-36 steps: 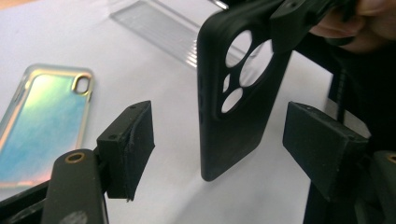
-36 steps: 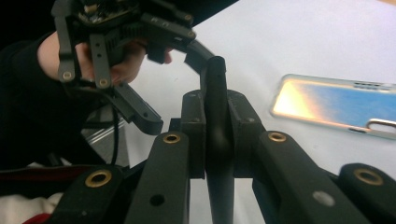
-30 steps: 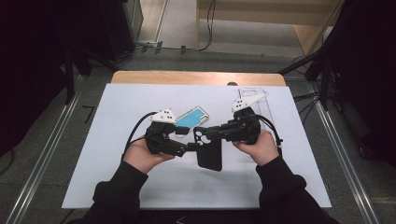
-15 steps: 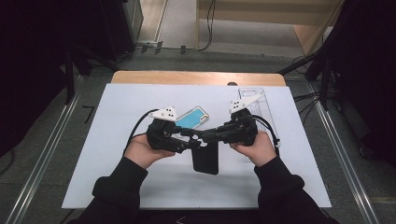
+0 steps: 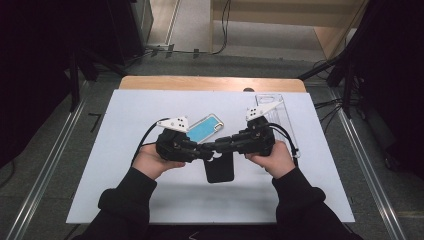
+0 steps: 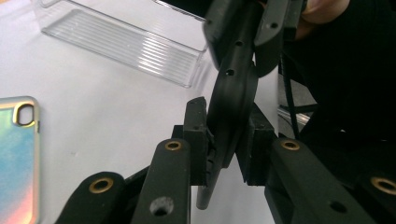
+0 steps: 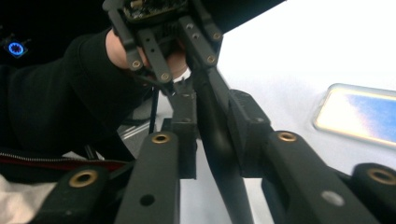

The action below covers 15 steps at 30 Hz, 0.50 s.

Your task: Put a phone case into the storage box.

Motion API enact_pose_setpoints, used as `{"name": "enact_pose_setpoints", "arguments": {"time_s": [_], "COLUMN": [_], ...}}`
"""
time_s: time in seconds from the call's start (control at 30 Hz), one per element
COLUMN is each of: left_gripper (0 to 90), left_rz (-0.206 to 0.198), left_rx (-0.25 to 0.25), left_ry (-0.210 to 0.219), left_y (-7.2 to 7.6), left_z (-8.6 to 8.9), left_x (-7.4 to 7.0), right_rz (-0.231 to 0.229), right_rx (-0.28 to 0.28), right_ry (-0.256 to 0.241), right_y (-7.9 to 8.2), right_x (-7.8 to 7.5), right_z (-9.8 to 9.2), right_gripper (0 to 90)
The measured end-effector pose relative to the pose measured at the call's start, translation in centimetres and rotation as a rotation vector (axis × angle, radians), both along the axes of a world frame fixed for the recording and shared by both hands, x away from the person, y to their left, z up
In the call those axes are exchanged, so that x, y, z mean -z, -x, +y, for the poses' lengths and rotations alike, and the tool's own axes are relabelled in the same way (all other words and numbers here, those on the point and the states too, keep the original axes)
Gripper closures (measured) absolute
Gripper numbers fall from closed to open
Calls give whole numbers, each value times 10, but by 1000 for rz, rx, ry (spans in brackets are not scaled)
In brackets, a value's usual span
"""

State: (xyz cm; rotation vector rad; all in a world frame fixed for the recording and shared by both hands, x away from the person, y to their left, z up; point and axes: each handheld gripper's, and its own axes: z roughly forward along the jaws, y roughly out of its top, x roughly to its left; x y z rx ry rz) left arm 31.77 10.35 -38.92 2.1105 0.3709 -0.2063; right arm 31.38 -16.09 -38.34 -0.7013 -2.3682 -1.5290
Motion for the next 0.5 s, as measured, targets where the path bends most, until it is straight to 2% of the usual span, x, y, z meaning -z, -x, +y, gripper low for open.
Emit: {"name": "enact_pose_setpoints", "arguments": {"time_s": [0.07,0.13,0.17,0.2,0.23,0.33,0.37,0.5], "left_gripper": [771,771,771,771,771,770,770,769], "left_rz": [0,18,38,42,46,54,65,63], "left_rx": [-7,-21,-39,-50,-62,-91,-117,-207], "left_ry": [-11,-24,-32,-40,-43,-53,-56,-81], "left_y": [0,0,-1,-2,-2,-3,-3,-4], "left_z": [0,1,2,3,4,7,9,13], "left_x": [-1,-1,-1,-2,-2,-4,-6,-12], "right_rz": [-23,-25,-23,-29,-38,-78,-77,-84], "right_rx": [28,71,95,134,150,186,197,216], "right_ry": [-4,-14,-9,5,8,23,28,40], "right_y": [1,1,1,1,1,2,2,2], "right_x": [-1,-2,-3,-4,-5,-5,-5,-2], "right_z": [-1,-2,-2,-2,-3,-5,-5,-7], "right_gripper": [619,483,462,421,389,309,281,268]}}
